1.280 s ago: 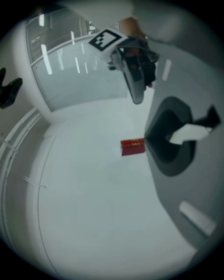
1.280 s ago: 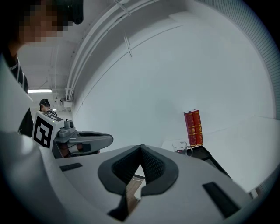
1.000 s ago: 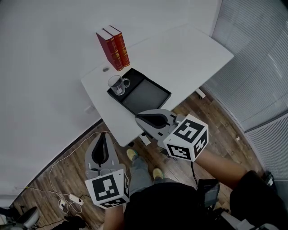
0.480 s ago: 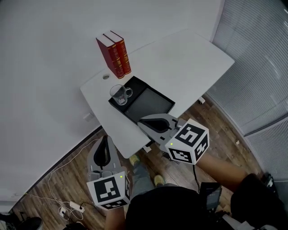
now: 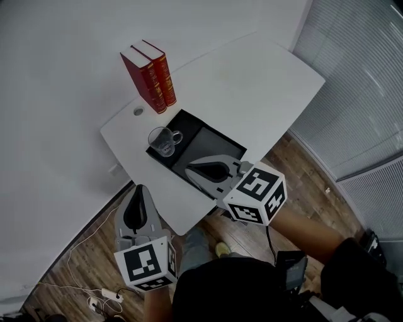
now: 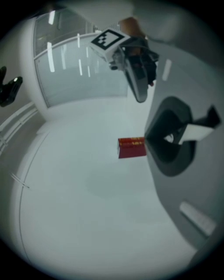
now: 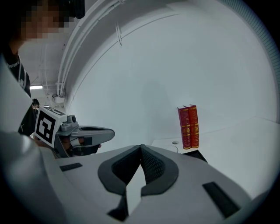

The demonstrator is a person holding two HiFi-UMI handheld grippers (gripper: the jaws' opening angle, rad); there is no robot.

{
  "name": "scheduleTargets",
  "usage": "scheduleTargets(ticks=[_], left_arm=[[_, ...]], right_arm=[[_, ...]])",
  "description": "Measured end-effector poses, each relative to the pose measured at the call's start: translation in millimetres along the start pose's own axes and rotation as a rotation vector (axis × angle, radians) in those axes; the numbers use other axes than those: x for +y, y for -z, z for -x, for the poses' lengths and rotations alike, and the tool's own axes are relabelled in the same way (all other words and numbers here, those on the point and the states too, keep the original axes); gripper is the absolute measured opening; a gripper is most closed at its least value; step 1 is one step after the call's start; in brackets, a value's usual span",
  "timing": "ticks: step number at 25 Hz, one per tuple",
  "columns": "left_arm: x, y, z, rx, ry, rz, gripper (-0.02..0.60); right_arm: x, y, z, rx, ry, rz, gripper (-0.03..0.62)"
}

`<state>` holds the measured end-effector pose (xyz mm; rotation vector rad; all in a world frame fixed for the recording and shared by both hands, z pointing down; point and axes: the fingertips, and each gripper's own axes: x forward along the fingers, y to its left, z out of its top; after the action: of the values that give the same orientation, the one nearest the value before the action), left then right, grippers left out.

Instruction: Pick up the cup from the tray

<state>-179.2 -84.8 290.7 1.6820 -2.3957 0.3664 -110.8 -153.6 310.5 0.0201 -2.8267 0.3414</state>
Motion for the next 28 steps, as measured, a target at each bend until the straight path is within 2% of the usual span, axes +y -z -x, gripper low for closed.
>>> scheduleTargets(ticks=[7, 12, 22, 28], left_arm=[[17.5, -0.1, -37.4, 0.023, 0.038, 0.005, 0.002], [29.4, 2.7, -57.6, 0.042, 0.06, 0.007, 0.002], [50.2, 10.8, -90.2, 0.07, 0.107, 0.009, 0.002], [62.5, 12.4, -110.0, 0.074, 0.143, -0.001, 0.002]], right_arm=[[-22.8, -2.0, -27.6, 0.026, 0.028, -0.025, 0.003], [-32.6, 12.2, -42.9, 0.081, 0.019, -0.018, 0.003], [-58.1, 38.4, -70.4, 0.149, 0.092, -0.039, 0.003], [-70.9, 54.7, -88.8, 0.148, 0.144, -0.085, 0.003]])
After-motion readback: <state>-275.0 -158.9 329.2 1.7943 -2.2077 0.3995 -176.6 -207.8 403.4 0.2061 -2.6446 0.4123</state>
